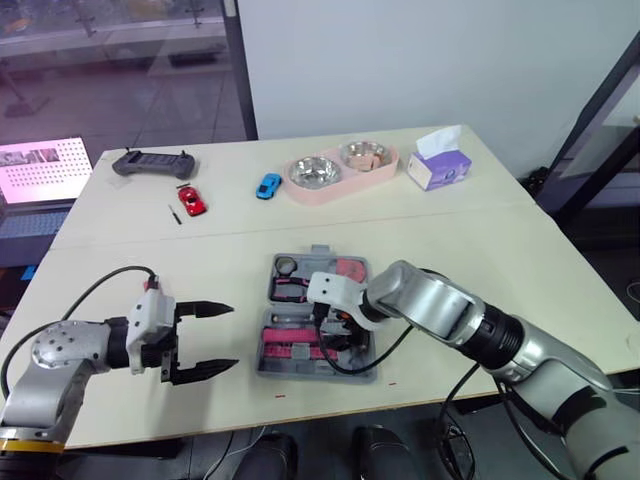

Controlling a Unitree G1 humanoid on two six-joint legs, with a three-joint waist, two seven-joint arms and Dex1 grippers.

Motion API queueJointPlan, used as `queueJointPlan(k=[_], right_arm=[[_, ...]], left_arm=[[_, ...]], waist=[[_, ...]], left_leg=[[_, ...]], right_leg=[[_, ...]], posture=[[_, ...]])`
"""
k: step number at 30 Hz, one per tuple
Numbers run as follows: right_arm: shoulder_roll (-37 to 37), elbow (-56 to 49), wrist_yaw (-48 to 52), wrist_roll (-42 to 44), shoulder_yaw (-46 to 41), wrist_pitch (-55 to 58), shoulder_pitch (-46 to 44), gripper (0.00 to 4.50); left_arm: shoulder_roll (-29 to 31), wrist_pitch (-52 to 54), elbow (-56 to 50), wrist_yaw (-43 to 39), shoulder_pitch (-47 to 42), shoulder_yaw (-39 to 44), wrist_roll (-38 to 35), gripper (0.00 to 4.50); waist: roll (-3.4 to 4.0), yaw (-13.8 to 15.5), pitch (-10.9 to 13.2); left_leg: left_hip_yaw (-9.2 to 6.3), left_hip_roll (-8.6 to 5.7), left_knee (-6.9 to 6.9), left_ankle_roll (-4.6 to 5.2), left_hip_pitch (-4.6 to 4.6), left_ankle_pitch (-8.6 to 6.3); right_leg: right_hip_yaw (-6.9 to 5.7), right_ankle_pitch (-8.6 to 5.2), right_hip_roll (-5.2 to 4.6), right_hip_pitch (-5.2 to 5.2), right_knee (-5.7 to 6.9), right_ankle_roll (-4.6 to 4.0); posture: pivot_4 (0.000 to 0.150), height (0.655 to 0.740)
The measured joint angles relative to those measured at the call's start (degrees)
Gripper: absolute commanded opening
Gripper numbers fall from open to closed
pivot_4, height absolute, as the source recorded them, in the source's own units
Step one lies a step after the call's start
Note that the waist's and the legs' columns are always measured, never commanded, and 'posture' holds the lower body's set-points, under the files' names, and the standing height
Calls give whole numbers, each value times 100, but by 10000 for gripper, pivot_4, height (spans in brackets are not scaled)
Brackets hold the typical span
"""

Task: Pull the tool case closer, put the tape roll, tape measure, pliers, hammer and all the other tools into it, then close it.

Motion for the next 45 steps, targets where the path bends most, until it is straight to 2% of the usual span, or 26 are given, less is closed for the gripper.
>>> queueJointPlan(k=[7, 10, 16, 24, 45], right_arm=[[40, -53, -12, 4, -251, 57, 6, 37631], [78, -286, -81, 46, -510, 103, 194, 29224], [138, -737, -221, 142, -797, 131, 638, 291], [495, -479, -538, 25, -864, -178, 898, 291], [763, 55, -755, -244, -787, -248, 1221, 291]], left_arm=[[-2, 1, -3, 2, 2, 0, -1, 45000], [-3, 2, -5, 2, 1, 0, -2, 45000], [-6, 4, -4, 1, -25, 0, -3, 45000], [-18, 4, 18, -4, -129, -3, -2, 45000], [-19, 5, 54, 25, -179, -107, 2, 45000]], waist=[[0, 3, 0], [0, 6, 0], [0, 3, 0], [0, 1, 0], [-2, 14, -22]], left_leg=[[0, 0, 0, 0, 0, 0], [-1, 0, -1, 0, 0, 0], [0, 0, 0, 0, 0, 0], [0, 0, 0, 0, 0, 0], [-2, -1, 1, 0, 14, 0]], right_leg=[[0, 0, 0, 1, 0, 0], [0, 0, 0, 0, -1, 0], [0, 0, 0, 1, -1, 0], [0, 0, 0, 1, -1, 0], [-2, 0, 1, 17, -3, 0]], posture=[[1500, 7400], [1500, 7400], [1500, 7400], [1500, 7400], [1500, 7400]])
